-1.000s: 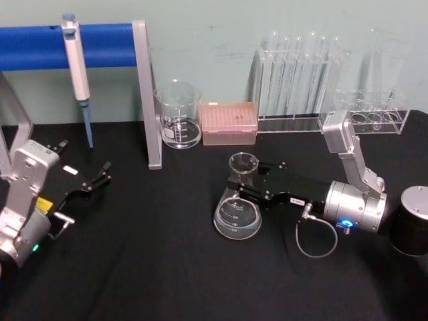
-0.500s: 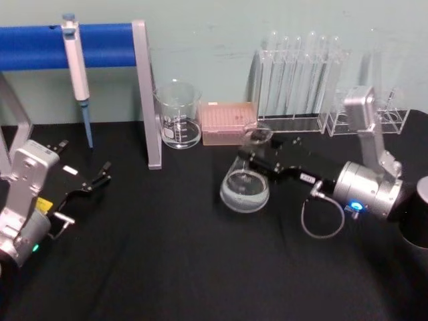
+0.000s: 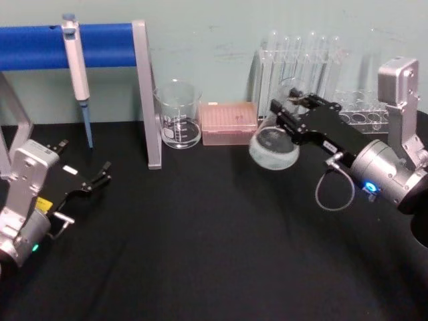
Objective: Grasp the erlenmeyer flask with one hand, shake it three times, then place it back.
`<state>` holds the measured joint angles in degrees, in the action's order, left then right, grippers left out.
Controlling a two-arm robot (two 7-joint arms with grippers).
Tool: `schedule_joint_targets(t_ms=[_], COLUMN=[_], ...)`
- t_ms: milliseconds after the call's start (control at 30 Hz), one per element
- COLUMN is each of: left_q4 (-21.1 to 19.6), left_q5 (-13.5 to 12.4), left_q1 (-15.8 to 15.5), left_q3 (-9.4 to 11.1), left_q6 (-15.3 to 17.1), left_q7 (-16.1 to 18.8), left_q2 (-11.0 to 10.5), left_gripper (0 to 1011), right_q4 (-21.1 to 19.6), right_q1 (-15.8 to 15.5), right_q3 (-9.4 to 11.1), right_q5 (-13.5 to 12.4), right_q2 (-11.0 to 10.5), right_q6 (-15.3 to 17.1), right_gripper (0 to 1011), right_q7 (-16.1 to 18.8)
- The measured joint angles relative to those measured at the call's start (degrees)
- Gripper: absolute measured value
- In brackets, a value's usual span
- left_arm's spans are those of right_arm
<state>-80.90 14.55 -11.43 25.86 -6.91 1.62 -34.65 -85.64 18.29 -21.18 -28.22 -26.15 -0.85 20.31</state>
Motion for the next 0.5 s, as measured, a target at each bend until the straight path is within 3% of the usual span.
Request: schedule_joint_targets(t_ms=[233, 500], left_q4=[0.0, 0.0], left_q5=[0.0, 0.0], left_q1=[0.0, 0.0], left_q3=[0.0, 0.0], left_q6=[0.0, 0.0], left_q7=[0.0, 0.0], left_q2=[0.0, 0.0], left_gripper=[1001, 1001], right_q4=[-3.02, -3.17], right_q1=[-2.57, -3.18], right_q3=[2.43, 3.45], right_q5=[3.45, 5.16], right_q2=[1.07, 1.93], right_q6=[1.08, 1.31], right_gripper=[456, 456], right_q7=[-6.95, -7.87])
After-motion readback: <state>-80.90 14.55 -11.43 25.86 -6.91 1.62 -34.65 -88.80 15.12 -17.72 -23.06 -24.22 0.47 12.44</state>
